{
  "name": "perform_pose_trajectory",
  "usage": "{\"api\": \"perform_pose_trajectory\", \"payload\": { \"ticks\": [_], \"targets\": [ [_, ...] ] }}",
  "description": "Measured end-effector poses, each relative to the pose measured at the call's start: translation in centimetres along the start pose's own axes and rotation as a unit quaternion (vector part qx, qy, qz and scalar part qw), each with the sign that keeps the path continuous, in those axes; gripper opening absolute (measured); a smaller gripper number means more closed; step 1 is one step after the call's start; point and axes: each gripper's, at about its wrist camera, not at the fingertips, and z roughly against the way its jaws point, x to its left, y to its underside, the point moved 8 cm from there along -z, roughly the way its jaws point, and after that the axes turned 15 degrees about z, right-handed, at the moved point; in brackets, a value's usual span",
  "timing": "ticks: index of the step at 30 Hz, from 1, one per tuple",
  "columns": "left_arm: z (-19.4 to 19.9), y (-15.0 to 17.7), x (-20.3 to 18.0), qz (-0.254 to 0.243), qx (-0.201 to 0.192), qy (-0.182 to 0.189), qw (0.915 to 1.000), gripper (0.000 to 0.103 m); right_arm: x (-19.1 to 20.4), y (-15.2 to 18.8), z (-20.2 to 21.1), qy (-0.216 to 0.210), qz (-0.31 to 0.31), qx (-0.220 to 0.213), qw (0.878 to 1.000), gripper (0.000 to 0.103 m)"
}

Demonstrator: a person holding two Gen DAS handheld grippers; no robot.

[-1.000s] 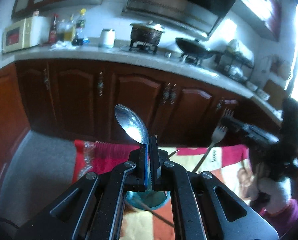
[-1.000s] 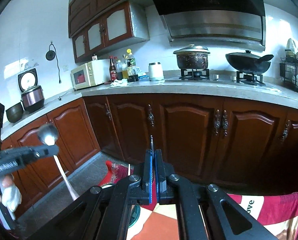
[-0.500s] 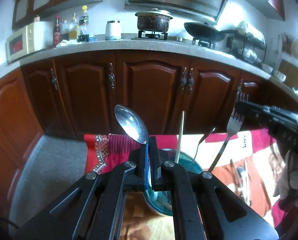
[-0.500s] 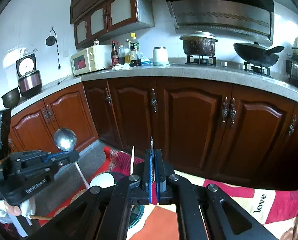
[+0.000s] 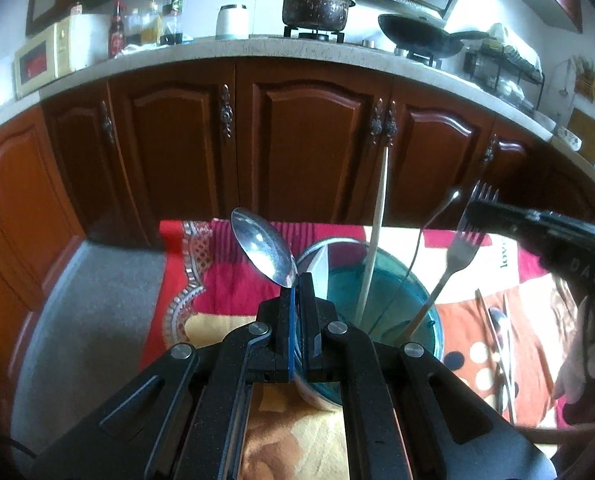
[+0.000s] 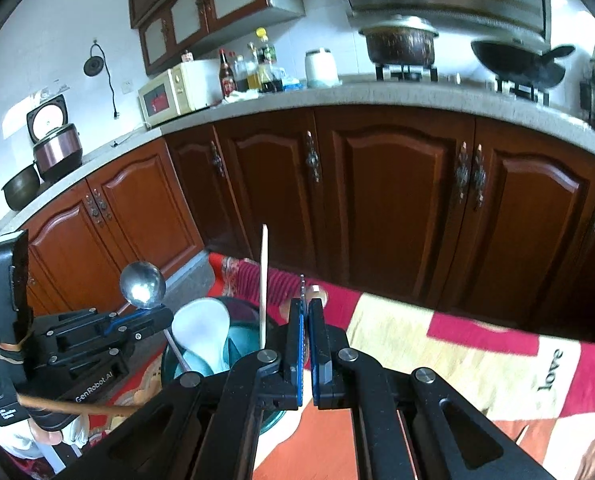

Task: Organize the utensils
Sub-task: 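Lower the spoon and chopstick into the holder and open both tools, then withdraw both open tools from the holder toward the blanket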

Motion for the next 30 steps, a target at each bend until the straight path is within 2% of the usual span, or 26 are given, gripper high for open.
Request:
{"api": "perform_pose_trajectory", "payload": {
  "ticks": [7, 9, 11, 13, 17, 21, 30],
  "targets": [
    [-0.5, 1.1, 0.3, 0.019, 0.022, 0.005, 0.9996, 0.001, -0.7, 1.2, -0.2, -0.021, -0.029, 0.004, 0.999, 0.002],
    [-0.4, 1.1, 0.5, 0.023, 0.023, 0.006, 0.9994, 0.003, -1.0, 1.3, 0.0, -0.024, -0.039, 0.005, 0.999, 0.005],
    [-0.2, 1.1, 0.5, 0.026, 0.024, 0.008, 0.9993, 0.008, -1.2, 1.5, 0.3, -0.027, -0.046, 0.001, 0.999, 0.019],
    [0.0, 1.0, 0.6, 0.028, 0.023, 0.007, 0.9993, 0.013, -1.3, 1.5, 0.7, -0.027, -0.053, -0.004, 0.998, 0.029],
    [0.6, 0.8, 0.8, 0.033, 0.020, 0.008, 0.9992, 0.019, -1.1, 1.6, 1.1, -0.029, -0.051, -0.001, 0.998, 0.029],
    [1.4, 0.8, 1.0, 0.038, 0.013, 0.003, 0.9992, 0.029, -0.7, 1.7, 1.6, -0.028, -0.047, 0.001, 0.999, 0.029],
    [3.8, 1.0, 2.5, 0.053, 0.000, -0.026, 0.9983, 0.033, 0.0, 2.5, 2.9, -0.019, -0.038, 0.005, 0.999, 0.030]
  ]
}}
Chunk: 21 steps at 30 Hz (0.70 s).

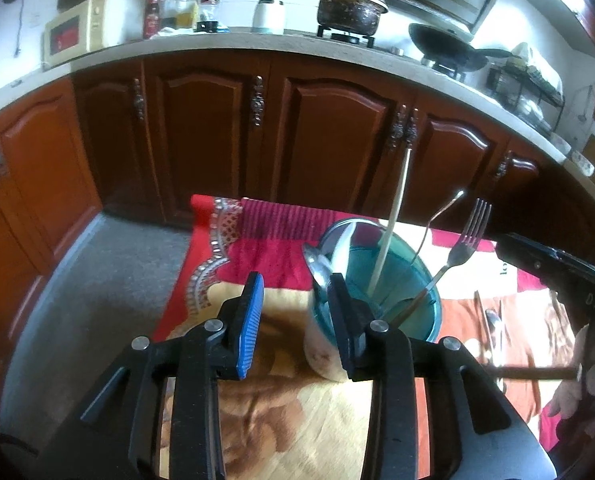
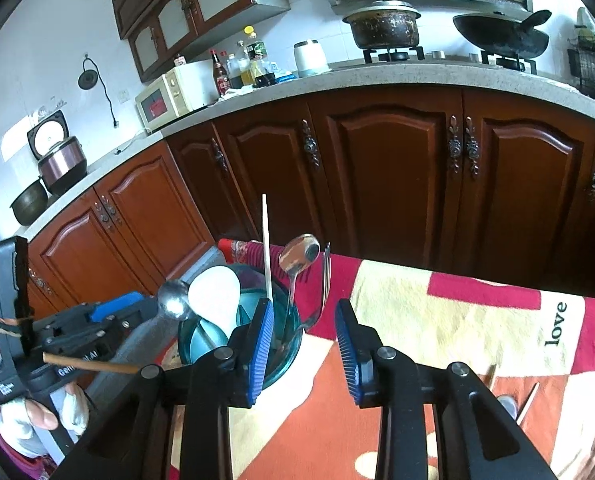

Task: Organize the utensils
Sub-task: 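Withdraw both open tools from the holder toward the blanket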

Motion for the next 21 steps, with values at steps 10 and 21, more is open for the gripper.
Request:
{"api": "perform_pose_trajectory", "payload": {
  "ticks": [10, 21],
  "targets": [
    [2.4, 2.5, 1.6, 0.008, 0.003, -0.019, 0.9998, 0.034, 0.1, 2.7, 1.7, 0.011, -0.005, 0.013, 1.000, 0.035],
    [2.8, 8.9, 0.4, -0.018, 0.049, -0.016, 0.9985, 0.034, -3.4, 8.7, 3.7, 0.037, -0.049, 0.045, 0.997, 0.035]
  ]
}}
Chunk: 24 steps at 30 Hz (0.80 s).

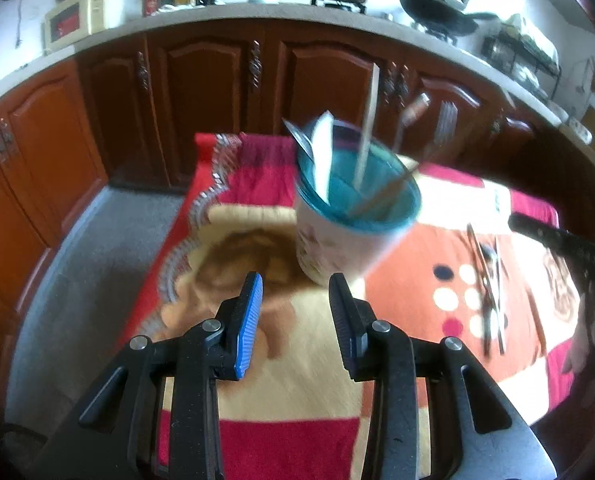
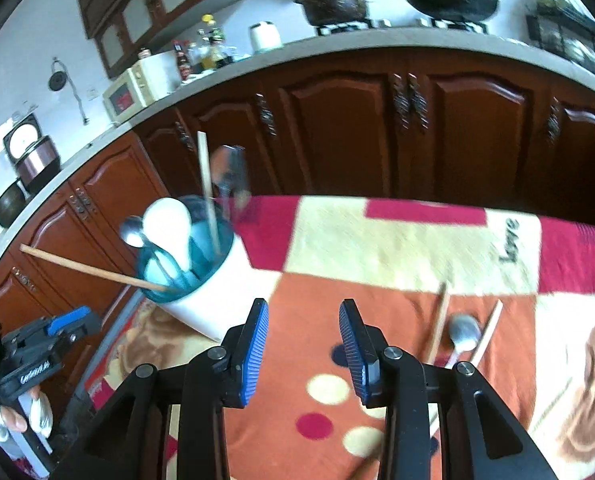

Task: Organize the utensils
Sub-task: 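Withdraw both open tools from the holder toward the blanket, then grasp a wooden chopstick with the left tool while the right tool grasps a pale chopstick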

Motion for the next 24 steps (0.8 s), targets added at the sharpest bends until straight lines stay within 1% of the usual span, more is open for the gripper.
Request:
{"api": "perform_pose_trajectory", "payload": {
  "ticks": [9, 15, 19, 24],
  "targets": [
    [-1.1, 4.1, -3.5, -0.018, 0.041, 0.024, 0.9987, 0.034, -5.0, 4.9, 0.4, 0.027, -0.045, 0.031, 0.998, 0.035],
    [-2.6, 7.1, -7.4, -0.052, 0.081, 0.046, 0.9942, 0.034, -9.1, 8.6, 0.7, 0.049, -0.090, 0.053, 0.993, 0.035],
    [-3.6, 8.3, -10.3, -0.068, 0.101, 0.067, 0.9903, 0.034, -10.8, 9.7, 0.5, 0.046, -0.110, 0.058, 0.991, 0.035],
    [-5.0, 8.4, -14.0, -0.077, 0.122, 0.089, 0.9855, 0.034, -12.3, 10.1, -0.8, 0.045, -0.118, 0.065, 0.990, 0.035]
  ]
}}
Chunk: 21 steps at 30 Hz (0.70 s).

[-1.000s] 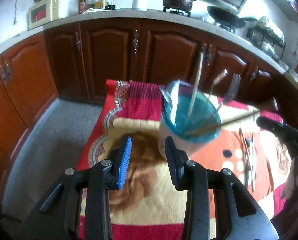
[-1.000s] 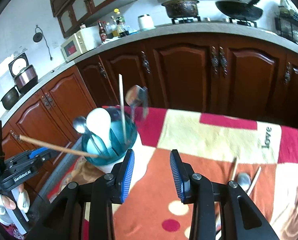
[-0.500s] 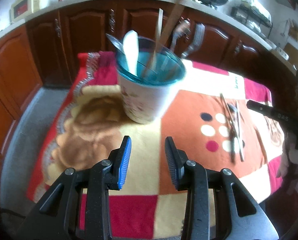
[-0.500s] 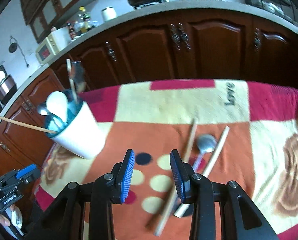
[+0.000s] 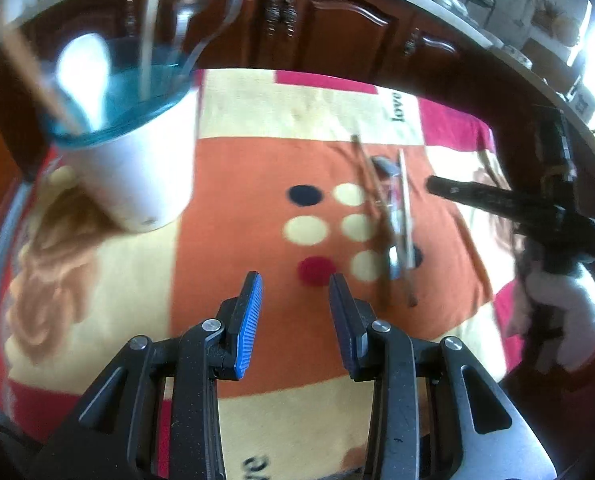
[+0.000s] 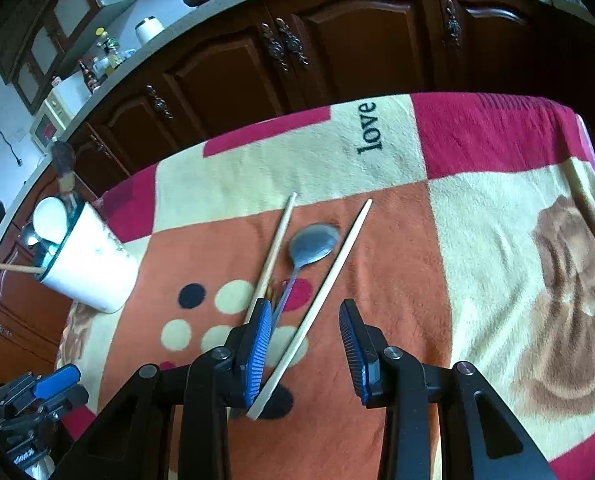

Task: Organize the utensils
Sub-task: 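Grasp a wooden chopstick with the left tool while the right tool grasps a pale chopstick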

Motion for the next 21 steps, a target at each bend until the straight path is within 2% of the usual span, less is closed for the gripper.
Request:
{"api": "perform_pose_trajectory", "payload": {
  "ticks": [2, 7, 13, 19, 21],
  "targets": [
    [-0.7, -0.5, -1.3, 0.000, 0.008, 0.011, 0.9999, 0.034, -0.6, -0.3, -0.8, 0.004, -0.004, 0.004, 1.000, 0.032],
    [-2.9, -2.6, -4.0, -0.001, 0.021, 0.027, 0.9994, 0.034, -2.9, -1.6, -3.0, 0.014, -0.025, 0.012, 1.000, 0.031],
    [-6.8, -5.9, -6.6, 0.019, 0.047, 0.039, 0.9979, 0.034, -4.9, -2.7, -5.7, 0.011, -0.047, 0.027, 0.998, 0.031],
    [-11.6, -9.3, -8.7, 0.028, 0.060, 0.029, 0.9974, 0.034, -5.2, -3.8, -6.6, 0.008, -0.042, 0.019, 0.999, 0.031],
    [-13.1, -10.0, -8.9, 0.034, 0.066, 0.024, 0.9969, 0.034, -5.1, -4.1, -6.9, 0.015, -0.023, 0.021, 0.999, 0.027]
  ]
}}
